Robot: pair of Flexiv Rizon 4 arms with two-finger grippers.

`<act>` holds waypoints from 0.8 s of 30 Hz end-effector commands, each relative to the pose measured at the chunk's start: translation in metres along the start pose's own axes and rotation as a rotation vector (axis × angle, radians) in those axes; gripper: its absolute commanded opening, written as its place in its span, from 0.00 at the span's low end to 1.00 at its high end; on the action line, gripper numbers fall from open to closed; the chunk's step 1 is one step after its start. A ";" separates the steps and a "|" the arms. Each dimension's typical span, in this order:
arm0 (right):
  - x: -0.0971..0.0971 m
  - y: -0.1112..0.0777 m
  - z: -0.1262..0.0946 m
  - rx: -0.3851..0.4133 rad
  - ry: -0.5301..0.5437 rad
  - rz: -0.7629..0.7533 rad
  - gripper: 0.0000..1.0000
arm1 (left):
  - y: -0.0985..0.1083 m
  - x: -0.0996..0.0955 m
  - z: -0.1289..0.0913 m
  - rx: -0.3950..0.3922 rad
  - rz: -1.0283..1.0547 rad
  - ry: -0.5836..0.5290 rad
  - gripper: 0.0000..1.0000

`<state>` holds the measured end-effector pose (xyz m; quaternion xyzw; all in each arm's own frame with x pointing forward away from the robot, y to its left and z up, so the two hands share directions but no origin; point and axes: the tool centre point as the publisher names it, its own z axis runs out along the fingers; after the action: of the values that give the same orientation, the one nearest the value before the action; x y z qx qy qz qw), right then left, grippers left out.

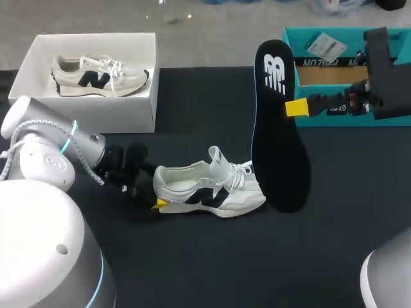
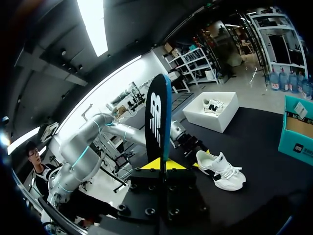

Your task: Take the shoe out of the shoebox, open the shoe tongue, remove and reinsert the insole, then place the shoe into the shoebox

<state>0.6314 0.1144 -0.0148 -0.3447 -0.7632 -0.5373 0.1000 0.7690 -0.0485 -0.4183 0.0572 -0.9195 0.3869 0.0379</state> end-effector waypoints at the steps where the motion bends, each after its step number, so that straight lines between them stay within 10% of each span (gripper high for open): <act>1: -0.001 0.003 0.004 0.005 0.000 0.002 0.00 | -0.007 0.005 -0.015 -0.224 -0.011 -0.006 1.00; 21: -0.001 0.003 0.004 0.005 0.000 0.002 0.00 | -0.010 0.011 -0.028 -0.283 0.014 0.012 1.00; 24: -0.001 0.003 0.004 0.005 0.000 0.002 0.00 | -0.015 0.015 -0.039 -0.391 -0.027 -0.001 1.00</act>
<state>0.6308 0.1143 -0.0149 -0.3453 -0.7629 -0.5375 0.0997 0.7584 -0.0327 -0.3907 0.0513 -0.9642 0.2551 0.0511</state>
